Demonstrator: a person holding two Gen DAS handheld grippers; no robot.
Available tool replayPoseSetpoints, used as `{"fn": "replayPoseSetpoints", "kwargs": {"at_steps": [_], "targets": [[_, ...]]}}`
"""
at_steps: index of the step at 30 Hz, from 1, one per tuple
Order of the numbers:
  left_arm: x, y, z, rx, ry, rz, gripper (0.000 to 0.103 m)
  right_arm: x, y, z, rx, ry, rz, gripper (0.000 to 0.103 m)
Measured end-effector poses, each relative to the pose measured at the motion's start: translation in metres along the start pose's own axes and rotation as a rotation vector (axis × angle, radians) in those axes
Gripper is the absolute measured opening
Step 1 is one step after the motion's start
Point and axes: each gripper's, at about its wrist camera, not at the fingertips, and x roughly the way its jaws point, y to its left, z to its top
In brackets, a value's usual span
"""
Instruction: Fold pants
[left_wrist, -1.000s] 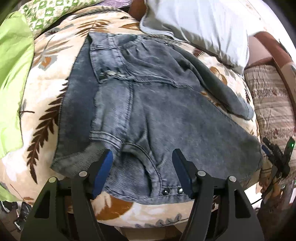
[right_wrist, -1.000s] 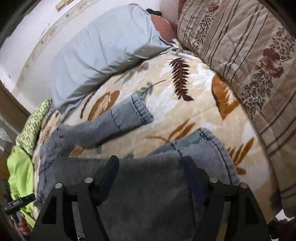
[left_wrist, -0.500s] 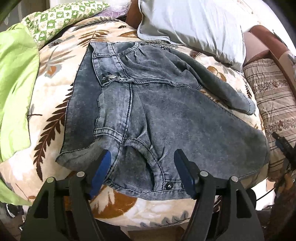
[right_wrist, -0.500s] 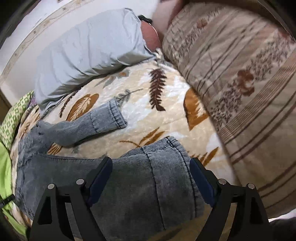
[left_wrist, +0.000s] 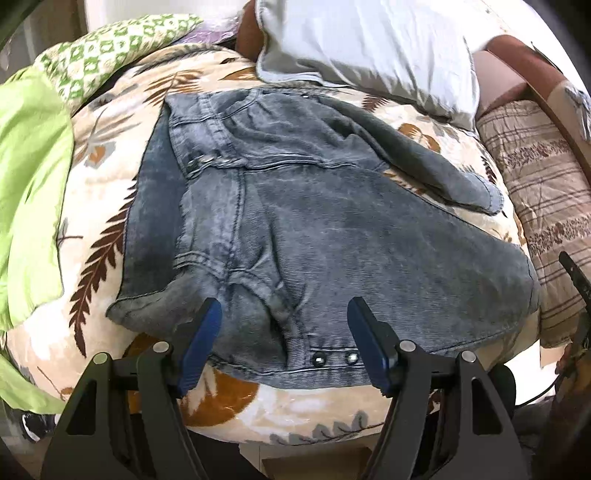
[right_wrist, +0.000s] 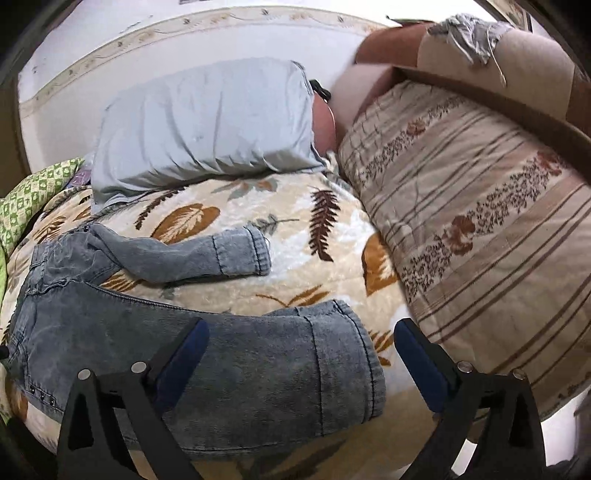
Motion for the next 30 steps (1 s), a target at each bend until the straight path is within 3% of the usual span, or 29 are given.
{"fn": "replayPoseSetpoints", "kwargs": {"at_steps": [20,24,30], "targets": [[0.007,-0.038,0.004,0.089,0.021,-0.031,0.071,0.012,0.012,0.002,-0.036,-0.017,0.012,0.101],[-0.008,-0.066,0.012,0.16,0.005,-0.11,0.071,0.015,0.014,0.002,-0.035,-0.009,0.033,0.101],[-0.041,-0.132,0.019,0.292,-0.013,-0.295,0.072,0.022,0.01,-0.001,0.011,0.018,0.158,0.101]]}}
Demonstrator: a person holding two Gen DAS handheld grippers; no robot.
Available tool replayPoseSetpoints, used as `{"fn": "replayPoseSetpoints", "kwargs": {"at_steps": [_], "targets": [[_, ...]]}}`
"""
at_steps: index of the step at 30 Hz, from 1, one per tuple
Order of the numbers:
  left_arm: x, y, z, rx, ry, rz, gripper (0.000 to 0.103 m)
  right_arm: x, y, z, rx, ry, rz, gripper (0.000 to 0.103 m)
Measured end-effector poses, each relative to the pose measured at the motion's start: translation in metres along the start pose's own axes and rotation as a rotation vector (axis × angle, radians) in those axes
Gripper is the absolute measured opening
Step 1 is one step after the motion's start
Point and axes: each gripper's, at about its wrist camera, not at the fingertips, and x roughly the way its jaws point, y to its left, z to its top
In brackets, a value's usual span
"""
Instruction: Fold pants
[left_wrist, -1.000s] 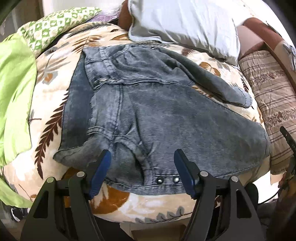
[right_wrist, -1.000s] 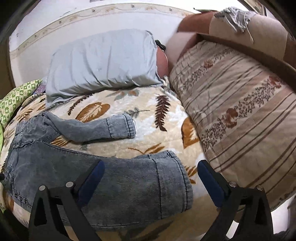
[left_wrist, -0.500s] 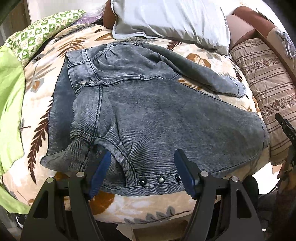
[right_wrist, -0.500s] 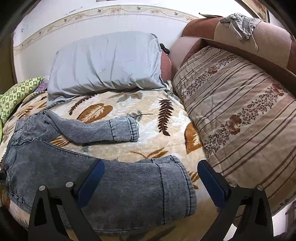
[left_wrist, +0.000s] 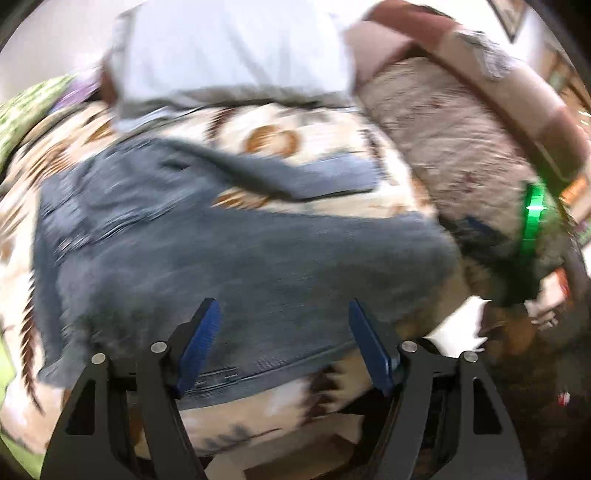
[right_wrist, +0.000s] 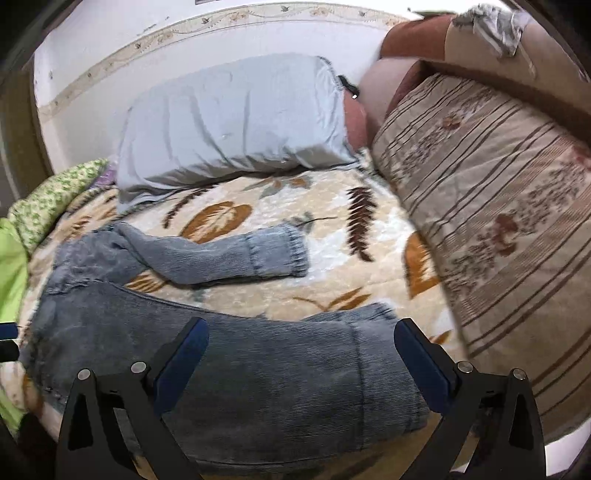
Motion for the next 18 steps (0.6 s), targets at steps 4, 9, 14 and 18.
{"fn": "replayPoseSetpoints", "kwargs": {"at_steps": [4,9,14,18], "targets": [[-0.009,-0.046,0.018,0.069,-0.032,-0.104,0.073,0.003,0.001,-0.003,0.004,0.011,0.011,0.101],[-0.009,-0.086,0.048,0.05,-0.035,-0.253,0.076,0.004,0.002,-0.006,0.012,0.014,0.031,0.101],[-0.009,-0.115,0.062,0.053,-0.036,-0.323,0.076,0.003,0.004,-0.008,0.01,0.017,0.047,0.101],[-0.01,-0.103,0.062,0.044,-0.065,-0.261,0.076,0.001,0.003,-0.009,0.009,0.015,0.05,0.101]]}}
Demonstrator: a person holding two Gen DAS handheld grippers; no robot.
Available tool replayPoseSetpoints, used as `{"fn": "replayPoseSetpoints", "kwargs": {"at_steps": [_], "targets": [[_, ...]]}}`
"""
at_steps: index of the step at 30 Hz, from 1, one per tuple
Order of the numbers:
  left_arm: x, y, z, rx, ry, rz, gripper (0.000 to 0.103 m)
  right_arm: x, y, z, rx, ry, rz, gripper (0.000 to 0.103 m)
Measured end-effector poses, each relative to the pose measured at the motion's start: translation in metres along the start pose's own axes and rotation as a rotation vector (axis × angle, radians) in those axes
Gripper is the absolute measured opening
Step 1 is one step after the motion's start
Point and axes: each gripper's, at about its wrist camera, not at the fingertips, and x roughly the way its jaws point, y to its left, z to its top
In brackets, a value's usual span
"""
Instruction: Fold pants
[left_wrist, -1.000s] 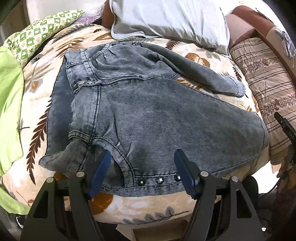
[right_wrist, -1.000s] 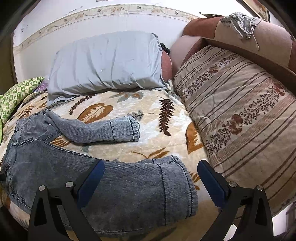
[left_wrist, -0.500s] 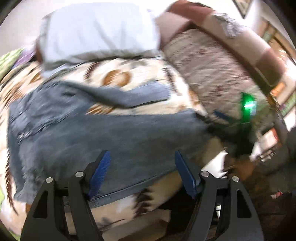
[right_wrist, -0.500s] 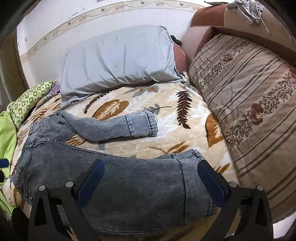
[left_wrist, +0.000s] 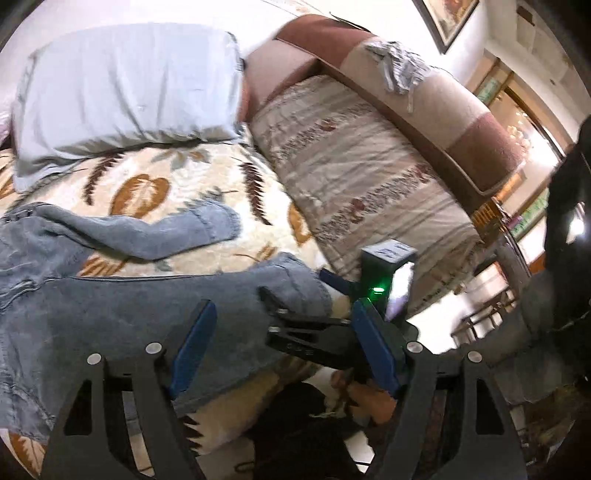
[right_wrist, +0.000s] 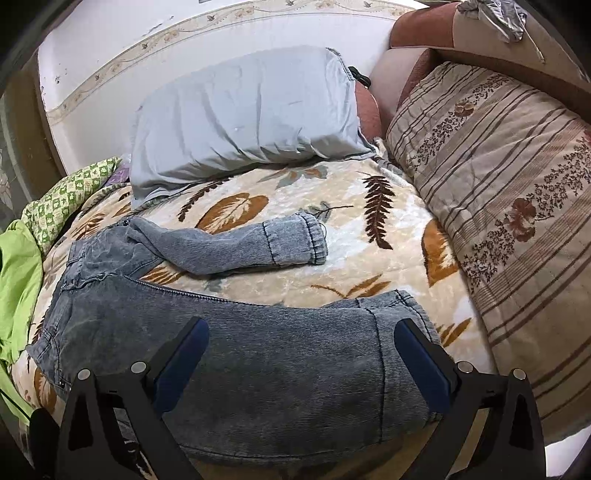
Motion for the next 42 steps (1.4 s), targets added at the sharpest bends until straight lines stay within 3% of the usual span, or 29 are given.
{"fn": "replayPoseSetpoints", "kwargs": {"at_steps": [6,12,15,20,26,28,29,30,31,33,36,38,42], "targets": [[-0.014,0.092,-0.002,-0.176,-0.01,0.179,0.076,0.008,-0.009,0.002,0.043,0.024,0.031,0.101],[-0.06,0.267,-0.024,-0.509,-0.02,0.455,0.076,0.046,-0.048,0.017,0.254,0.089,0.169,0.101],[-0.086,0.343,-0.035,-0.656,-0.022,0.545,0.076,0.081,-0.061,0.032,0.355,0.124,0.237,0.101],[-0.105,0.426,-0.049,-0.862,-0.019,0.549,0.076,0.143,-0.068,0.061,0.425,0.146,0.246,0.101],[-0.072,0.459,-0.041,-0.878,0.043,0.532,0.076,0.195,-0.068,0.087,0.381,0.203,0.213,0.101],[-0.056,0.462,-0.04,-0.899,0.06,0.496,0.076,0.212,-0.064,0.088,0.373,0.239,0.27,0.1],[-0.049,0.463,-0.038,-0.898,0.065,0.479,0.076,0.221,-0.058,0.089,0.36,0.264,0.335,0.087],[-0.043,0.46,-0.036,-0.886,0.072,0.472,0.076,0.225,-0.054,0.09,0.334,0.275,0.353,0.068],[-0.036,0.454,-0.031,-0.851,0.081,0.482,0.076,0.227,-0.045,0.093,0.277,0.29,0.346,0.014],[-0.031,0.446,-0.022,-0.795,0.089,0.498,0.076,0.223,-0.03,0.106,0.169,0.292,0.305,0.01],[-0.028,0.438,-0.009,-0.737,0.089,0.518,0.076,0.187,-0.035,0.145,0.133,0.097,0.263,0.009],[-0.024,0.439,-0.004,-0.724,0.098,0.551,0.076,0.185,-0.049,0.161,0.167,0.047,0.218,0.009],[-0.008,0.454,-0.007,-0.75,0.157,0.606,0.076,0.228,-0.06,0.169,0.196,0.113,0.106,0.009]]}}
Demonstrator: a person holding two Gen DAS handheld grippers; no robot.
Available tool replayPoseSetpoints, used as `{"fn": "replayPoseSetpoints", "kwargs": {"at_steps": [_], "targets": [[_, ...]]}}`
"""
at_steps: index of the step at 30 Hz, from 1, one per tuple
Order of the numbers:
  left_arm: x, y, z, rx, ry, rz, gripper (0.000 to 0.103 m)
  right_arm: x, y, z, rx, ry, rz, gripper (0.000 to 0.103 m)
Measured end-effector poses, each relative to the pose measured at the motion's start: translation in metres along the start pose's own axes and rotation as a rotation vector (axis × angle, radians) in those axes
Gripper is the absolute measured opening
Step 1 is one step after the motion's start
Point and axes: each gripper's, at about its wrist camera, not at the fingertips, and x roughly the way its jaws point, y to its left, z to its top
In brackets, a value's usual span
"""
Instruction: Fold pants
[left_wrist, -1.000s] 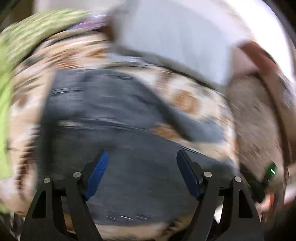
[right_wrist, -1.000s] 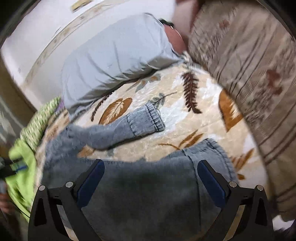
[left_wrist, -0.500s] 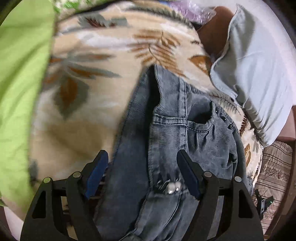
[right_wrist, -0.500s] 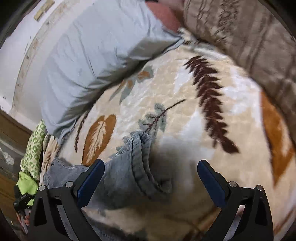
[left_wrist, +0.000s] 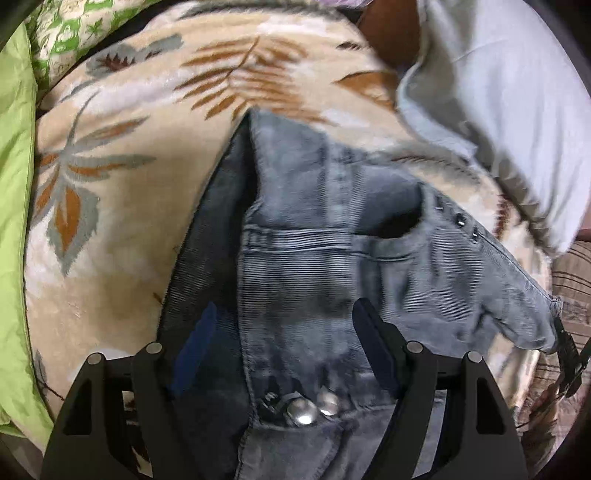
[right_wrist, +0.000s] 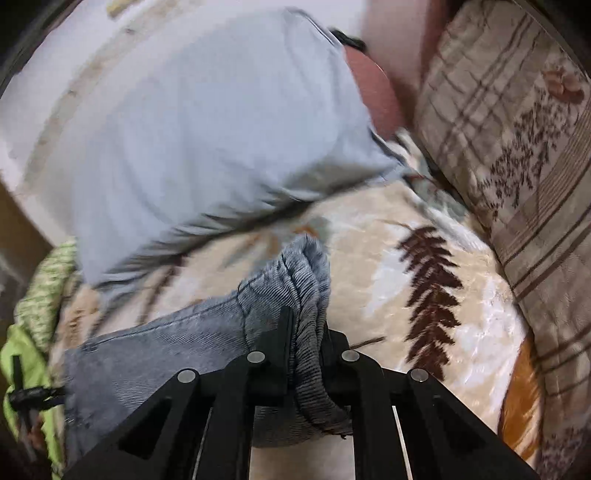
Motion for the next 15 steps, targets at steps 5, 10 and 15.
{"fn": "replayPoseSetpoints", "kwargs": {"at_steps": [5,10,15], "targets": [[-0.002,0.004,0.003,0.006,0.013,-0.008,0.076,0.041,-0.019,-0.006,0.11,0.084,-0.03,0.026],[-0.028,0.019,-0.006,0.002,-0.009,-0.216,0.077,-0.004,-0.062,-0.02,0.312,-0.029,0.168,0.072],[-0.014,0.006,-0.023,0.044,0.026,-0.241,0.08,-0.003,-0.074,-0.053,0.347,0.032,0.216,0.072]]}}
